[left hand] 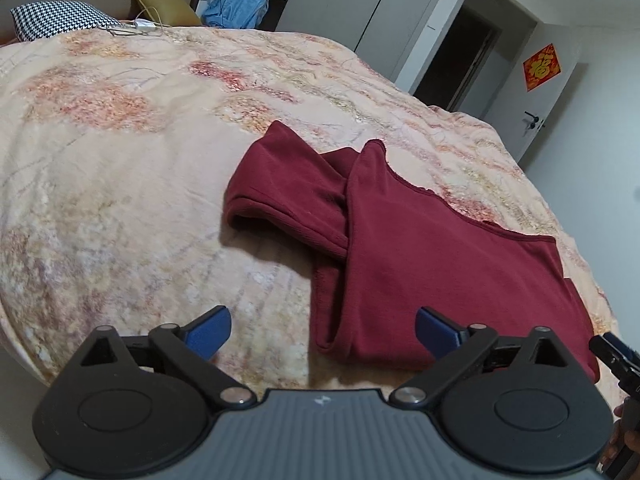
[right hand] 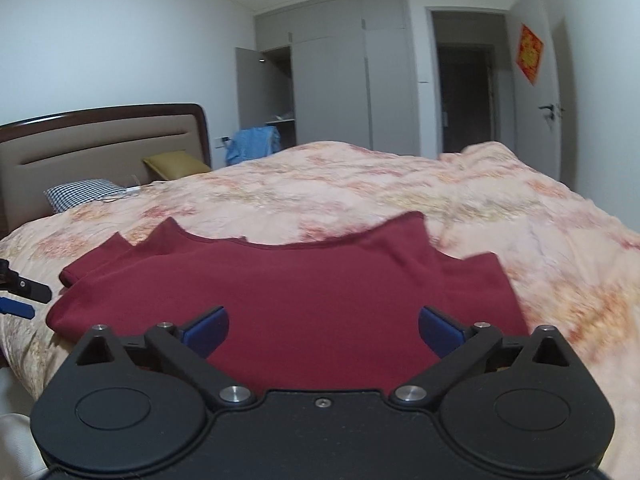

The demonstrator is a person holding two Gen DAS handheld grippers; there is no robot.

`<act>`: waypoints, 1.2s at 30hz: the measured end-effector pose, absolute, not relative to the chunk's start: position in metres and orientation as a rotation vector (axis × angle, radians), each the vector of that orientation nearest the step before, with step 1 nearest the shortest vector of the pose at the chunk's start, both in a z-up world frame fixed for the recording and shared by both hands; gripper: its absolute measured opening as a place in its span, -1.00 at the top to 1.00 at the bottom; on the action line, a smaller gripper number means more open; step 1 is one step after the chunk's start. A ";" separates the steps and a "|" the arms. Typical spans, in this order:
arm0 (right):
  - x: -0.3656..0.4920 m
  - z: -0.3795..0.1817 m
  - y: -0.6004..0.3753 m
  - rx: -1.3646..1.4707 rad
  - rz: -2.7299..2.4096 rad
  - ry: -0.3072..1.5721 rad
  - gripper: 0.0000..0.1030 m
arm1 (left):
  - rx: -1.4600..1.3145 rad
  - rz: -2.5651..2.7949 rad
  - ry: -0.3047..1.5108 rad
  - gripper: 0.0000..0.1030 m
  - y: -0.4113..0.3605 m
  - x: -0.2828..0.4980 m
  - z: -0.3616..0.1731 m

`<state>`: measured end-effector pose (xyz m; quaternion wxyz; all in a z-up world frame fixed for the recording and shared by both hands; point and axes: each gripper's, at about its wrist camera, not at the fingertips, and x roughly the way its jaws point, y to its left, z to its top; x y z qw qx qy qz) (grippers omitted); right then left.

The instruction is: Fold small clothes

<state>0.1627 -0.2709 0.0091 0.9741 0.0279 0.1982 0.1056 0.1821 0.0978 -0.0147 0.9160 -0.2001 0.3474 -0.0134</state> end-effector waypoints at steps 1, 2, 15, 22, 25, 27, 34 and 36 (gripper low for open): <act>0.166 0.009 -0.266 0.049 0.218 0.397 -0.99 | -0.409 -0.024 0.716 -0.99 0.099 0.183 -0.014; 0.168 0.009 -0.260 0.039 0.224 0.393 -0.99 | -0.406 -0.021 0.719 -0.99 0.099 0.184 -0.015; 0.200 -0.014 -0.199 -0.008 0.303 0.404 -0.99 | -0.465 -0.020 0.738 -0.99 0.102 0.205 -0.031; 0.202 -0.047 -0.191 -0.037 0.286 0.402 -0.99 | -0.513 -0.118 0.656 -0.99 0.102 0.209 -0.031; 0.201 -0.051 -0.192 -0.036 0.288 0.391 -0.99 | -0.522 -0.135 0.647 -0.99 0.098 0.219 -0.033; 0.201 -0.053 -0.195 -0.019 0.296 0.386 -0.99 | -0.530 -0.128 0.645 -0.99 0.096 0.226 -0.037; 0.200 -0.054 -0.199 0.004 0.306 0.377 -0.99 | -0.563 -0.117 0.651 -0.03 0.092 0.242 -0.041; 0.200 -0.054 -0.198 0.005 0.306 0.376 -0.99 | -0.563 -0.109 0.643 -0.01 0.090 0.243 -0.042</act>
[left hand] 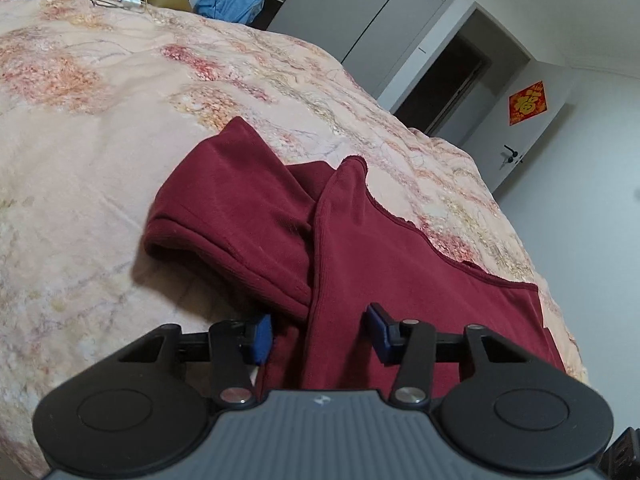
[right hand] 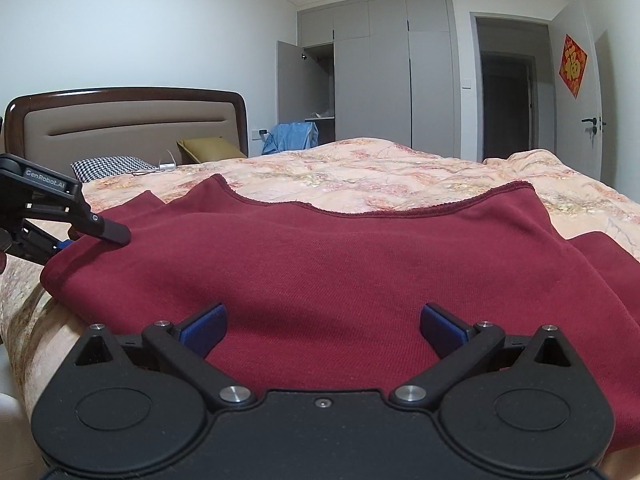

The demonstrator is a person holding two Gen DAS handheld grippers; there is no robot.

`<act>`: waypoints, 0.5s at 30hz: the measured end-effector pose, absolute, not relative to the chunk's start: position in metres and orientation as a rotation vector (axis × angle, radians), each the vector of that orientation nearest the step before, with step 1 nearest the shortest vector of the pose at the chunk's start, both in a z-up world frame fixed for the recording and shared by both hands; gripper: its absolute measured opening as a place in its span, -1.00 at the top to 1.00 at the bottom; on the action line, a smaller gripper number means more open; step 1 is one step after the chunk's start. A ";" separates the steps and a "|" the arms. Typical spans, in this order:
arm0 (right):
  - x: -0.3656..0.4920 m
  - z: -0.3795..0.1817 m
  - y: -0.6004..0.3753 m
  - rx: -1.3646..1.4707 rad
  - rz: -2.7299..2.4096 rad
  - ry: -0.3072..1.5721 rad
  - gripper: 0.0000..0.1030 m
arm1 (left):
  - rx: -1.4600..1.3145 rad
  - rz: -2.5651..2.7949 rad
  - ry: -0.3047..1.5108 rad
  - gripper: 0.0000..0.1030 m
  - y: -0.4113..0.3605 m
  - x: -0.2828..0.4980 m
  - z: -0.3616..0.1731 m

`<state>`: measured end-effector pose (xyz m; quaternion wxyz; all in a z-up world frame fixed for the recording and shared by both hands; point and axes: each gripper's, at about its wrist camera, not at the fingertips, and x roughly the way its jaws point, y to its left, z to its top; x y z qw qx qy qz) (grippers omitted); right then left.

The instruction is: Fold small clothes

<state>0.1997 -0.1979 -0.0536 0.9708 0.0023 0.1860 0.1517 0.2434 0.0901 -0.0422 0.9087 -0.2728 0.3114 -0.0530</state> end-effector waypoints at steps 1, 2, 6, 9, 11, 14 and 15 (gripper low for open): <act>0.199 -0.054 -0.198 0.005 0.306 0.375 -0.99 | -0.566 -0.106 0.640 -0.01 0.090 0.244 -0.043; 0.200 -0.054 -0.198 0.005 0.306 0.375 -0.99 | -0.576 -0.103 0.639 -0.02 0.091 0.244 -0.045; 0.200 -0.054 -0.198 0.005 0.306 0.375 -0.99 | -0.627 -0.082 0.621 -0.06 0.094 0.244 -0.051; 0.200 -0.054 -0.198 0.005 0.306 0.375 -0.99 | -0.676 -0.056 0.590 -0.04 0.094 0.245 -0.052; 0.200 -0.054 -0.199 0.004 0.306 0.375 -0.99 | -0.701 -0.042 0.565 0.25 0.092 0.246 -0.052; 0.200 -0.054 -0.199 0.005 0.307 0.375 -0.99 | -0.695 -0.017 0.553 0.43 0.087 0.250 -0.051; 0.200 -0.054 -0.199 0.005 0.307 0.375 -0.99 | -0.688 -0.013 0.551 0.46 0.085 0.251 -0.050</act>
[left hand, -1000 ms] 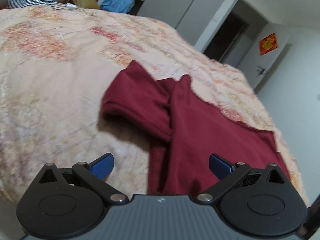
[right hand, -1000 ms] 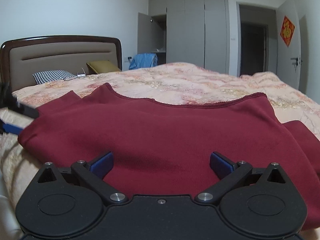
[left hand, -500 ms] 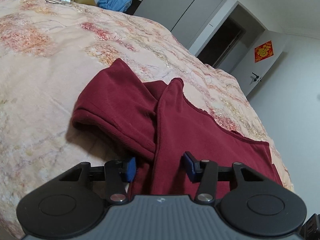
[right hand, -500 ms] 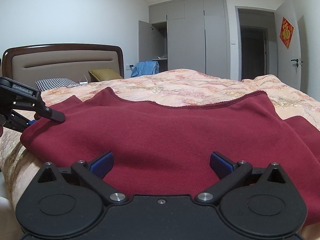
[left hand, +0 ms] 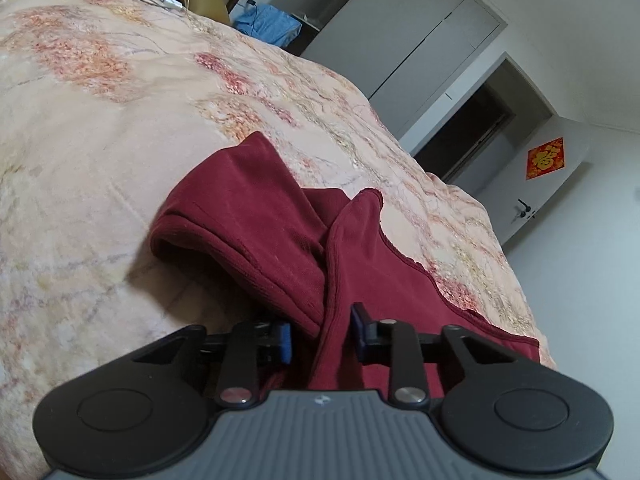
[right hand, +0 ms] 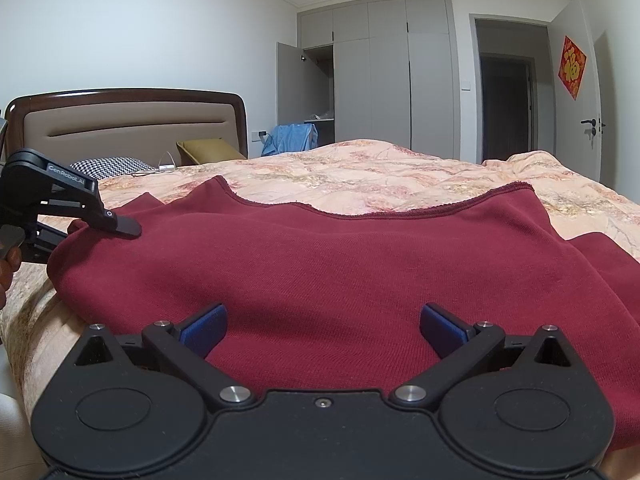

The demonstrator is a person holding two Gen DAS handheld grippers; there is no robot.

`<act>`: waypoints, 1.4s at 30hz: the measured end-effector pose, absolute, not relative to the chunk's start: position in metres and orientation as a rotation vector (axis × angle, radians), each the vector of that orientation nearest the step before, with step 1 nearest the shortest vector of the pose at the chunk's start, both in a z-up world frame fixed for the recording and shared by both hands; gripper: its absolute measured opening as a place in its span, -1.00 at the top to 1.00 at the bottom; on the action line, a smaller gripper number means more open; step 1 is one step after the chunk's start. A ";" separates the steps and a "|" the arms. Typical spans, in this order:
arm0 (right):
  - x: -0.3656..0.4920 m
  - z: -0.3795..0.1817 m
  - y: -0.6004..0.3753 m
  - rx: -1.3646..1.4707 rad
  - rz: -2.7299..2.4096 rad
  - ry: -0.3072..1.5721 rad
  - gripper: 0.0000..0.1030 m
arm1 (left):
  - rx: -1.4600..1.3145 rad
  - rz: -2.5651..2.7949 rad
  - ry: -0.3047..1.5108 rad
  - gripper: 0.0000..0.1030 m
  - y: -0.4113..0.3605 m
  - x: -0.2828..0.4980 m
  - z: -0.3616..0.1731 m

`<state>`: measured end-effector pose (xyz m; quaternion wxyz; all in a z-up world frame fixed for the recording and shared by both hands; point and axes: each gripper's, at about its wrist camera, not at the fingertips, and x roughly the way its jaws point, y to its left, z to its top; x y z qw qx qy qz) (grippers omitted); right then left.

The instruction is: Fold small clothes

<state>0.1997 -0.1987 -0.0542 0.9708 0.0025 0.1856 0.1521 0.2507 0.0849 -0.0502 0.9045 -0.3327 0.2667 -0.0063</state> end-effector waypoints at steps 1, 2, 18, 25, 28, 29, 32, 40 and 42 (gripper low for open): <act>0.200 -0.054 -0.199 0.005 0.307 0.375 -0.99 | -0.672 -0.007 0.550 0.51 0.082 0.251 -0.049; 0.200 -0.054 -0.199 0.006 0.307 0.375 -0.99 | -0.649 -0.002 0.551 0.53 0.080 0.252 -0.047; 0.184 -0.022 -0.223 0.026 0.277 0.387 -0.99 | -0.227 -0.070 0.478 0.66 0.015 0.262 0.028; 0.155 -0.014 -0.268 -0.018 0.198 0.375 -0.99 | 0.013 -0.274 0.411 0.66 -0.080 0.268 0.073; 0.143 -0.017 -0.288 -0.017 0.149 0.394 -0.99 | 0.127 -0.372 0.416 0.66 -0.133 0.267 0.072; 0.140 -0.019 -0.294 -0.014 0.134 0.403 -0.99 | 0.161 -0.405 0.433 0.66 -0.149 0.267 0.068; 0.131 -0.025 -0.308 0.001 0.096 0.429 -0.99 | 0.247 -0.488 0.502 0.66 -0.192 0.270 0.046; 0.110 -0.036 -0.331 0.052 0.061 0.469 -0.99 | 0.157 -0.559 0.644 0.16 -0.216 0.279 0.012; 0.105 -0.039 -0.333 0.063 0.057 0.478 -0.99 | 0.133 -0.566 0.647 0.05 -0.215 0.278 0.014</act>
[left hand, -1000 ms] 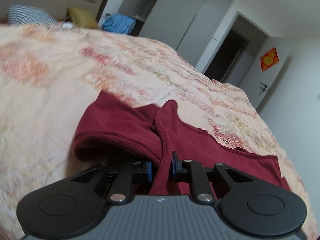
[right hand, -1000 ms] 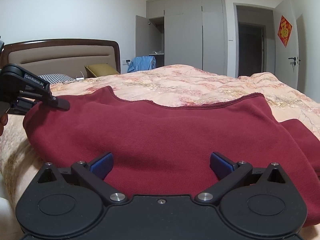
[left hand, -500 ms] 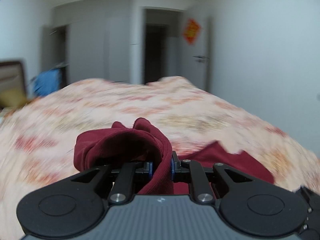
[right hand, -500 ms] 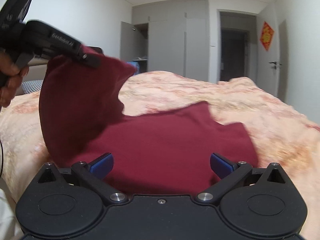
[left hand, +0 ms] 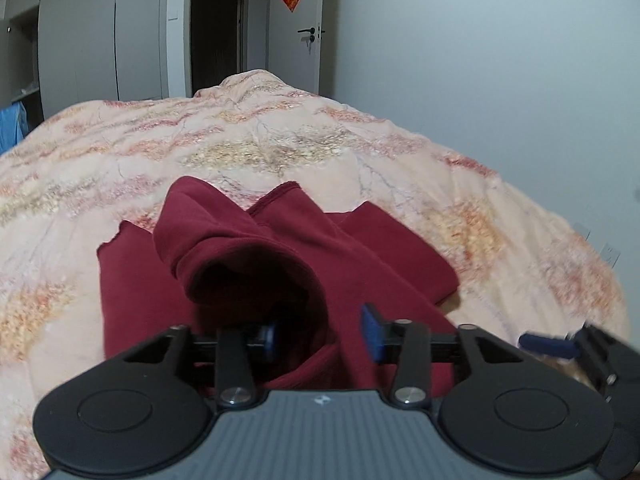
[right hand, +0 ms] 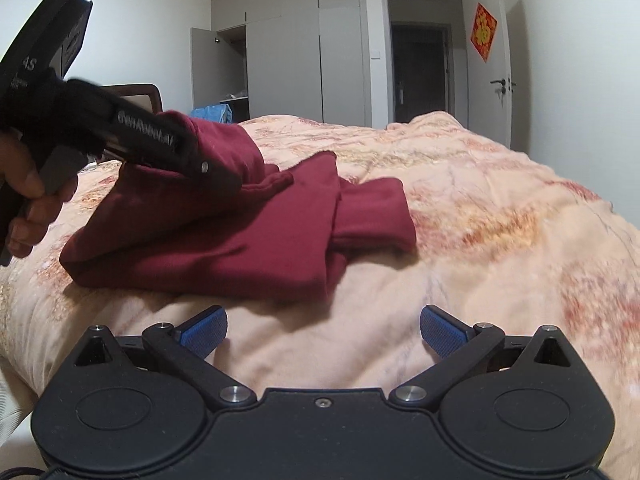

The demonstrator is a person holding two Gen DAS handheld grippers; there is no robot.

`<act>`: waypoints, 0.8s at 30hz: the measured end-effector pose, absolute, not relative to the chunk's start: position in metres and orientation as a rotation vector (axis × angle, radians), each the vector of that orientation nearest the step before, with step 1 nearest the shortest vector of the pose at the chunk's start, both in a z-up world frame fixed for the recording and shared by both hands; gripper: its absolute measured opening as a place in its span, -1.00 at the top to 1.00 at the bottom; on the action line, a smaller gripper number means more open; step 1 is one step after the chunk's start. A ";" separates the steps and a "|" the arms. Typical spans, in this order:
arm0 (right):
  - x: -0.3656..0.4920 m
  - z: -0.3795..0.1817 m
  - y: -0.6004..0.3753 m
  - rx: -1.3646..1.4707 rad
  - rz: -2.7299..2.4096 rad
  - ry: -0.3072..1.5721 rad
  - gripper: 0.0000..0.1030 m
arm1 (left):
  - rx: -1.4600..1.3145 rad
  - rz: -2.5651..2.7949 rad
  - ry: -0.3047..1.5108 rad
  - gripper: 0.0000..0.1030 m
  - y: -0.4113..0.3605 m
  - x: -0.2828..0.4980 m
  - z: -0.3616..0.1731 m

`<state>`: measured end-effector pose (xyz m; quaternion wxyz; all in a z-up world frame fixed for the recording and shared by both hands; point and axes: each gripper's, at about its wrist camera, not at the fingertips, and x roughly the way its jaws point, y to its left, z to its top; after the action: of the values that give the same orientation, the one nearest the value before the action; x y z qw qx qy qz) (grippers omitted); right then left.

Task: Fold small clothes
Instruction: 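Lift the held side over the sweater with the left tool and release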

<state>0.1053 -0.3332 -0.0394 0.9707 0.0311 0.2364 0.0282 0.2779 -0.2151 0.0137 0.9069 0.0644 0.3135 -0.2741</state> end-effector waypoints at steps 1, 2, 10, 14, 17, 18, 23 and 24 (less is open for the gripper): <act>0.104 -0.040 -0.334 0.067 0.054 0.481 -0.99 | 0.125 -0.564 0.647 0.01 -0.213 0.276 0.016; 0.102 -0.041 -0.335 0.070 0.051 0.481 -0.99 | 0.116 -0.564 0.648 -0.07 -0.214 0.277 0.017; 0.088 -0.040 -0.332 0.072 0.036 0.490 -0.99 | -0.033 -0.616 0.627 -0.53 -0.220 0.275 0.030; 0.083 -0.037 -0.331 0.071 0.029 0.493 -0.99 | -0.095 -0.657 0.642 -0.57 -0.220 0.276 0.031; 0.079 -0.036 -0.331 0.076 0.021 0.496 -0.99 | -0.103 -0.646 0.623 -0.76 -0.211 0.271 0.034; 0.079 -0.036 -0.330 0.082 0.022 0.499 -0.99 | -0.105 -0.633 0.615 -0.79 -0.208 0.268 0.036; 0.078 -0.036 -0.326 0.107 0.029 0.505 -0.99 | -0.146 -0.545 0.556 -0.99 -0.177 0.256 0.048; 0.078 -0.035 -0.325 0.112 0.032 0.501 -0.99 | -0.159 -0.516 0.546 -0.99 -0.169 0.253 0.050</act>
<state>0.0776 -0.3248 -0.0346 0.9671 0.0552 0.2480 0.0159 0.2528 -0.1689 0.0496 0.9273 -0.0778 0.2662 -0.2515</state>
